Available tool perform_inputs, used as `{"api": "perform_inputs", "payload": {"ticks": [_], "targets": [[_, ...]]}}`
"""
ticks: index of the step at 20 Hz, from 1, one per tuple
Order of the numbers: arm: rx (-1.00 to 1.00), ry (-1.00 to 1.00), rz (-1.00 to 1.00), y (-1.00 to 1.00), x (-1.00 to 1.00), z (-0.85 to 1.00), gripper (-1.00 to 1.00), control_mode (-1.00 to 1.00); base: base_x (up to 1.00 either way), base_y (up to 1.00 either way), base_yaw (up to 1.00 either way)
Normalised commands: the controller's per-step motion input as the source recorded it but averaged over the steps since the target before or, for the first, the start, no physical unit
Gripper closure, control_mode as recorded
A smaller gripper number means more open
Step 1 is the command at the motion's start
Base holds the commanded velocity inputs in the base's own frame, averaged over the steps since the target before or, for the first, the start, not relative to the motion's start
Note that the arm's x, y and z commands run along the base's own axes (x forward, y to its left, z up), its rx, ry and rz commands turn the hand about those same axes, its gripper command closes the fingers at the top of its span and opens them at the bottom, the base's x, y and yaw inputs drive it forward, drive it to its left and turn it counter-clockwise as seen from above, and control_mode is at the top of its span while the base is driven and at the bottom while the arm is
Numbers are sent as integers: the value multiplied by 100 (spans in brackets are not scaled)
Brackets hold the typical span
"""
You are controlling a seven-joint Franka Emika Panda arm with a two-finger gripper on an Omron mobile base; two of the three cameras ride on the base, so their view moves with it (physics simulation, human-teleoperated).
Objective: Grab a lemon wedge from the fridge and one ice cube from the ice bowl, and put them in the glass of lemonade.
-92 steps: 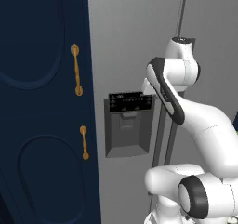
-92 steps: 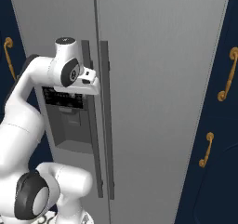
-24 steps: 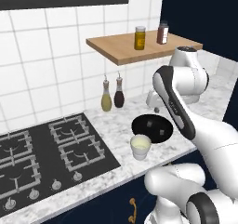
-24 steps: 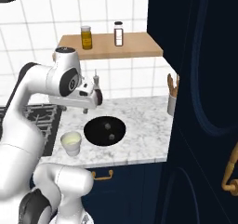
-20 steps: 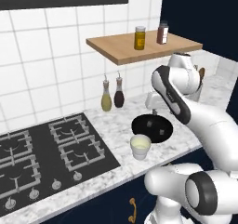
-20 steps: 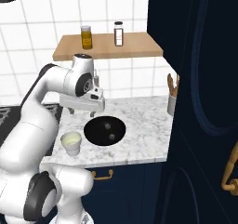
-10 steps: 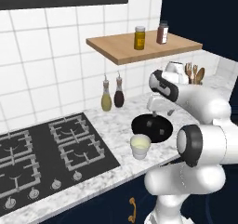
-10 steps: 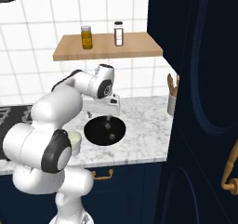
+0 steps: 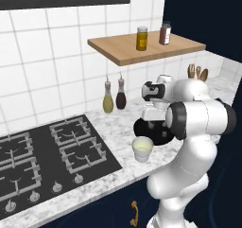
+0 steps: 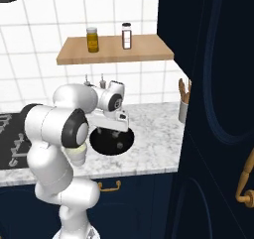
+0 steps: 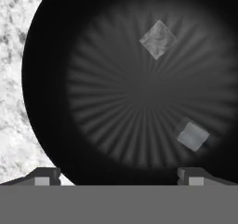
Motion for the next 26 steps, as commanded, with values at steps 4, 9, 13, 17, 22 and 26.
{"api": "perform_inputs", "payload": {"ticks": [4, 9, 13, 17, 22, 26], "targets": [[-12, 0, 0, 0, 0, -19, -100, -100, 0, 0, 0], [-6, -2, 0, 0, 0, -26, -100, -100, 0, 0, 0], [-3, -1, 0, -3, 0, -32, -100, -100, 0, 0, 0], [-1, 0, 0, 0, 3, -7, -100, -100, 0, 0, 0], [0, 0, 0, -13, 18, -1, -100, -100, 0, 0, 0], [0, -10, 0, -21, 0, 0, -100, -100, 0, 0, 0]]}}
